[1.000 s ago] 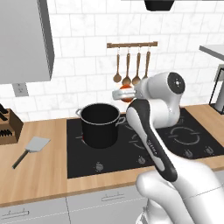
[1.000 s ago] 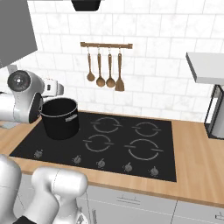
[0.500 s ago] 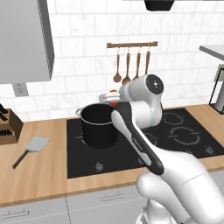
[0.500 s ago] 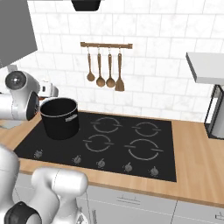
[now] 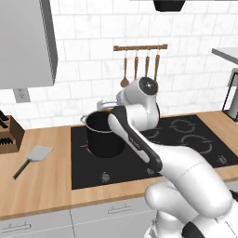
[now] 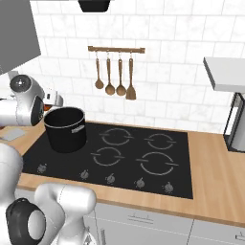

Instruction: Put the tomato and squash in the pot. Retrieve the spatula and lightly stir the vegetables in the pot.

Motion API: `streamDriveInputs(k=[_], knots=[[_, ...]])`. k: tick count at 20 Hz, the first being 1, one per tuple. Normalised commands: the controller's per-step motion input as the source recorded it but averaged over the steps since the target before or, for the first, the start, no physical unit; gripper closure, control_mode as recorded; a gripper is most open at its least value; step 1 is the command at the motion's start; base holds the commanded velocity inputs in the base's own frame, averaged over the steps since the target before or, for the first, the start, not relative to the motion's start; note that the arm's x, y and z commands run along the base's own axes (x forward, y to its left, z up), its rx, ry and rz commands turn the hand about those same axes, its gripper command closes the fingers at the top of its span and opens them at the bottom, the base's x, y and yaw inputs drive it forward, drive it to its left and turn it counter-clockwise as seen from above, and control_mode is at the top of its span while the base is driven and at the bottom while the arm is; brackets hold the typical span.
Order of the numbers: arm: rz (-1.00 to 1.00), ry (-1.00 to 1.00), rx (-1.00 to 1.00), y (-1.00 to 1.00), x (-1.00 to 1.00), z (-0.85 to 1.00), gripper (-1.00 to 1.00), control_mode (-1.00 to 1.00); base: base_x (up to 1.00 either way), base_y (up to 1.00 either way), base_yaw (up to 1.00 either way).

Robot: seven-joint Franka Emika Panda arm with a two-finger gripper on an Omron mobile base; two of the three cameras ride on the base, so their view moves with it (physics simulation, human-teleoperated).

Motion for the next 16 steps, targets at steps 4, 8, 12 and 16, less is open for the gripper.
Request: streamDriveInputs(k=[4, 8, 12, 16], knots=[[-0.01, 0.07, -0.07, 0.0, 0.4, -0.28, 1.0, -1.0, 0.0, 0.0, 0.0], [-0.02, 0.05, -0.08, 0.0, 0.39, -0.33, 1.0, -1.0, 0.0, 0.0, 0.0], [-0.02, 0.04, -0.06, 0.0, 0.38, -0.34, 1.0, -1.0, 0.0, 0.0, 0.0], [-0.02, 0.03, -0.05, 0.0, 0.37, -0.31, 1.0, -1.0, 0.0, 0.0, 0.0]])
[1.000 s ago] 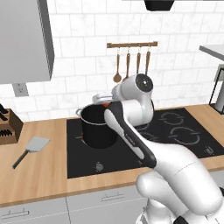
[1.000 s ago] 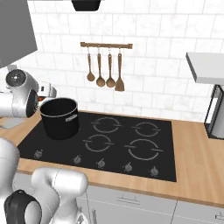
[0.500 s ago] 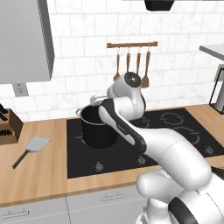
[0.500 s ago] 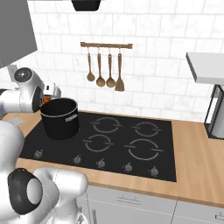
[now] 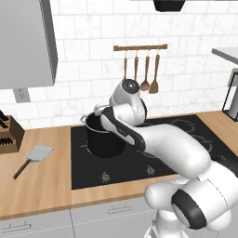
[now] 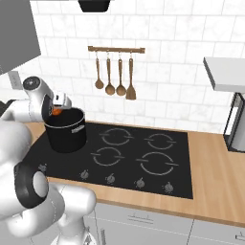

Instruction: Put the tomato and squash in the pot. Retrieve the spatula and lightly stir the vegetables in the pot.

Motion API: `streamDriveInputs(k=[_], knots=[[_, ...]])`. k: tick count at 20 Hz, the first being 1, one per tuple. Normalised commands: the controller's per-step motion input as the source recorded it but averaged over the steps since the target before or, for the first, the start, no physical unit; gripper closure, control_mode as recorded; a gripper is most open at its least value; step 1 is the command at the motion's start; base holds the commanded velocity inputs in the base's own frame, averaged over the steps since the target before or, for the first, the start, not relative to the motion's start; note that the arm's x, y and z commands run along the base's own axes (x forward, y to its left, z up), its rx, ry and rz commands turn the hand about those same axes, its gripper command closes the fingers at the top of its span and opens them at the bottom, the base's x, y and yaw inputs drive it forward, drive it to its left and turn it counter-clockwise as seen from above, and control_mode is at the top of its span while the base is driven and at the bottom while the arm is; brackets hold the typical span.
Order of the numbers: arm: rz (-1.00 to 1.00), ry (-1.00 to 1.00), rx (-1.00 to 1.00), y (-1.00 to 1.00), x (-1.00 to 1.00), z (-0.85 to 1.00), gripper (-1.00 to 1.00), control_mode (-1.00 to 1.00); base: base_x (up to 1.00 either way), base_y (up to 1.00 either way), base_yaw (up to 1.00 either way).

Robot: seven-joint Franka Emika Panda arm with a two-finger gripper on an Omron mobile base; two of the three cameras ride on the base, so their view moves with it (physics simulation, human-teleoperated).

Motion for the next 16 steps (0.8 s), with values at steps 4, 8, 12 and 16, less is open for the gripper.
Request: streamDriveInputs(k=[4, 8, 12, 16], knots=[[-0.02, 0.01, -0.03, 0.0, 0.35, -0.31, 1.0, -1.0, 0.0, 0.0, 0.0], [-0.01, 0.01, -0.03, 0.0, 0.37, -0.27, 1.0, -1.0, 0.0, 0.0, 0.0], [-0.01, 0.0, 0.0, 0.03, 0.33, -0.27, 1.0, -1.0, 0.0, 0.0, 0.0], [-0.01, 0.0, 0.0, 0.06, 0.27, -0.31, 1.0, -1.0, 0.0, 0.0, 0.0]])
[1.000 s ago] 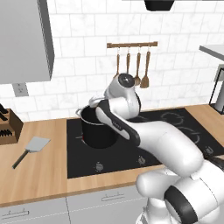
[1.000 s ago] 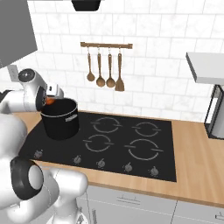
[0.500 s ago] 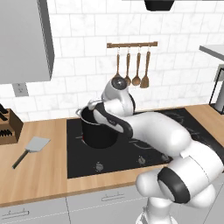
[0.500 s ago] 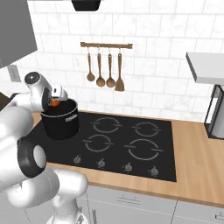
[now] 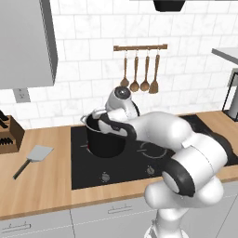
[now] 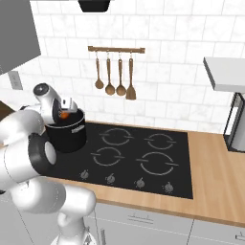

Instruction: Put the tomato and squash in the pot. Retrieve the spatula and lightly stir the vegetables in the pot.

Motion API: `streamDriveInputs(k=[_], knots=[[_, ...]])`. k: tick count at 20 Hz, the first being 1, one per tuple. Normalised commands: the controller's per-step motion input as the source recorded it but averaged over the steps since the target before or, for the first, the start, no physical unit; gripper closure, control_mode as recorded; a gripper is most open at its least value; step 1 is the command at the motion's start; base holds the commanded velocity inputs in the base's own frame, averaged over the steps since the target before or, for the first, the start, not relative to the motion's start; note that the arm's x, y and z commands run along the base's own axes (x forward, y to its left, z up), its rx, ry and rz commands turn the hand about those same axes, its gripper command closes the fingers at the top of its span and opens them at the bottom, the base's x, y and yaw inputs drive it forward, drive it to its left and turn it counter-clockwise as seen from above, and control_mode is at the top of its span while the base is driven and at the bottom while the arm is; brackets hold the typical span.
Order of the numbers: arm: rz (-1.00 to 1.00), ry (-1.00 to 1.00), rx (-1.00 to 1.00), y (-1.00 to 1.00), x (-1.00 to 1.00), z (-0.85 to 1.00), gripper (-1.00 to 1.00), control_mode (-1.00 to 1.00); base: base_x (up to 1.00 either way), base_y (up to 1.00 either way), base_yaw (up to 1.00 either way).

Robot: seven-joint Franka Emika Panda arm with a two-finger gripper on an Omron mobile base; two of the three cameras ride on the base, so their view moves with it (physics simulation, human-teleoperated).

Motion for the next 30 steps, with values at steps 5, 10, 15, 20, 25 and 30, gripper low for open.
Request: streamDriveInputs(k=[5, 10, 15, 20, 25, 30], knots=[[0.0, 0.01, 0.0, 0.12, 0.23, -0.24, 1.0, -1.0, 0.0, 0.0, 0.0], [0.0, 0.01, 0.0, 0.05, 0.21, -0.14, 1.0, -1.0, 0.0, 0.0, 0.0], [0.0, 0.01, 0.0, 0.03, 0.15, -0.11, 1.0, -1.0, 0.0, 0.0, 0.0], [0.0, 0.03, 0.0, 0.03, 0.1, -0.12, 1.0, -1.0, 0.0, 0.0, 0.0], [0.0, 0.03, 0.0, 0.01, 0.08, -0.1, 1.0, -1.0, 0.0, 0.0, 0.0], [0.0, 0.01, 0.0, 0.01, 0.03, -0.05, 1.0, -1.0, 0.0, 0.0, 0.0]])
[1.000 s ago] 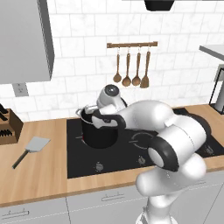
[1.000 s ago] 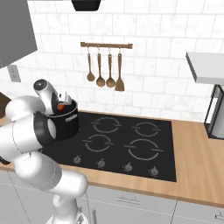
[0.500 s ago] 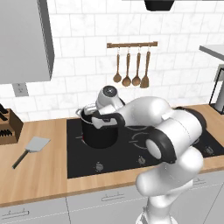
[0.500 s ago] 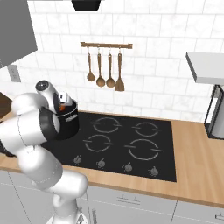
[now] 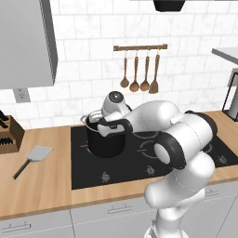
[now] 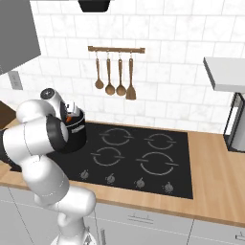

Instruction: Put the tomato and squash in the pot. Retrieve the spatula and lightly stir the vegetables in the pot.

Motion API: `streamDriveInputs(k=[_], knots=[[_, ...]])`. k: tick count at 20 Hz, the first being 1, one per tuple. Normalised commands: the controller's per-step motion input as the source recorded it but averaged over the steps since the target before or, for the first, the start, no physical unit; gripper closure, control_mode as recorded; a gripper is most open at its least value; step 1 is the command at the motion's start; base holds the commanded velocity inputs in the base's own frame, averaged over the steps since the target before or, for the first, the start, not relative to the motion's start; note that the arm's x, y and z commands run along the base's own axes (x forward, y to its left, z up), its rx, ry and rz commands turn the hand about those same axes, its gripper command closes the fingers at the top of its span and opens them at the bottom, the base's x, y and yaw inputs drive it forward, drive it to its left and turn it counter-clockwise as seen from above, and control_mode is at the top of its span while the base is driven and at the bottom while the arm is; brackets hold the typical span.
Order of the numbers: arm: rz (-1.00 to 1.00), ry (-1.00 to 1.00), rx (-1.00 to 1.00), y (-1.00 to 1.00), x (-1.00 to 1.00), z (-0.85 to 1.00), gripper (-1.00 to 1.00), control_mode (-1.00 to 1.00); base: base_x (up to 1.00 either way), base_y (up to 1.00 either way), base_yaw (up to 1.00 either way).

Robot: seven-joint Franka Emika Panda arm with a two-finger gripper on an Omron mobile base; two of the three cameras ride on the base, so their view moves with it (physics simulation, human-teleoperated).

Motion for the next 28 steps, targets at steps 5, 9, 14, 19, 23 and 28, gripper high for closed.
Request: streamDriveInputs(k=[5, 9, 14, 19, 23, 28], knots=[[0.0, 0.0, -0.01, 0.02, 0.0, 0.0, -1.0, -1.0, 0.0, 0.0, 0.0], [0.0, 0.0, 0.0, 0.0, 0.0, 0.0, -1.0, -1.0, 0.0, 0.0, 0.0], [0.0, 0.0, 0.0, 0.0, 0.0, 0.0, -1.0, -1.0, 0.0, 0.0, 0.0], [-0.03, 0.01, 0.0, 0.0, 0.0, 0.18, -1.0, -1.0, 0.0, 0.0, 0.0], [-0.04, 0.0, 0.0, 0.0, -0.05, 0.53, -1.0, -1.0, 0.0, 0.0, 0.0], [-0.07, 0.0, 0.0, 0.03, -0.21, 0.6, -1.0, -1.0, 0.0, 0.0, 0.0]])
